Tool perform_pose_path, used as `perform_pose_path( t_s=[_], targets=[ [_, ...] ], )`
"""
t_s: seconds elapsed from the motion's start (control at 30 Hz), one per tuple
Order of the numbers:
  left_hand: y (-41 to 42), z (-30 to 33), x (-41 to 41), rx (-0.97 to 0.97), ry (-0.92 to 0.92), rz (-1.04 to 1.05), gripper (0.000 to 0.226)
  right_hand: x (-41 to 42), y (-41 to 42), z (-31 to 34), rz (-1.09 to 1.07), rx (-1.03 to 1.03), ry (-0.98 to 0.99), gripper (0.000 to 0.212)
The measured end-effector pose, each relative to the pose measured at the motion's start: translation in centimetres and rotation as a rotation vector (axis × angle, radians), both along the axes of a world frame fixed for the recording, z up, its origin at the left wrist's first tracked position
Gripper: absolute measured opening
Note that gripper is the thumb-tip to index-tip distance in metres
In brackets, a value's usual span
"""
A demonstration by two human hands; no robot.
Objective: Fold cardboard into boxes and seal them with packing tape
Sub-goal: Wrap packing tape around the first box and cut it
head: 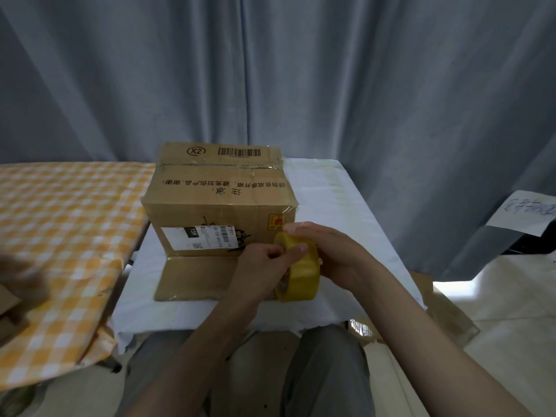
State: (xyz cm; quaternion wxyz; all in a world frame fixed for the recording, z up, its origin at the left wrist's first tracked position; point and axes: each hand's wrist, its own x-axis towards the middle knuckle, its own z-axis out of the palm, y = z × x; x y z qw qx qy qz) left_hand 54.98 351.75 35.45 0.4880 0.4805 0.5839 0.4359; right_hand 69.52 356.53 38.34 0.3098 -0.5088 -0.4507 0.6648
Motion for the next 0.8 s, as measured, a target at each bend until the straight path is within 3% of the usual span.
perform_pose_path(
  t_s=[0.07,0.13,0.2,0.27,0.33,0.47,0.67,0.8],
  targets=[
    [0.2,0.1,-0.1,0.008,0.071,-0.02,0.051,-0.3,0.2,0.2,-0.035,-0.072,0.069,0.037],
    [0.3,0.4,-0.3,0.064,0.303,-0.073,0.057,-0.7,0.3,0.2,-0.076,-0.12,0.096,0.038],
    [0.9,1.0,-0.9,0.25,0.638,0.009,0.058,-1.0,0.4,0.0,-0.106,-0.111,0.039,0.032],
    [1.8,2.4,-1.6,0.528,0.797,0.16,0.041,-1.3,0.6,-0.2,-0.135,-0.063,-0.037,0.023],
    [3.7,3.6,-2.4,0.659,0.855,0.099,0.028,-1.3,0.8,-0.3,-0.15,-0.014,-0.079,0.014],
    [6.7,4.0,-3.6,0.578,0.901,-0.13,0.049,-0.8,0.8,-0.7,-0.151,0.095,-0.199,0.009],
    [8.6,3.6,-3.5,0.642,1.118,-0.08,0.052,1.4,0.0,-1.6,-0.229,0.154,-0.191,0.004],
    [9.0,3.2,-3.2,0.737,1.109,-0.05,0.048,2.6,-0.4,-2.0,-0.223,0.196,-0.137,0.01]
  ],
)
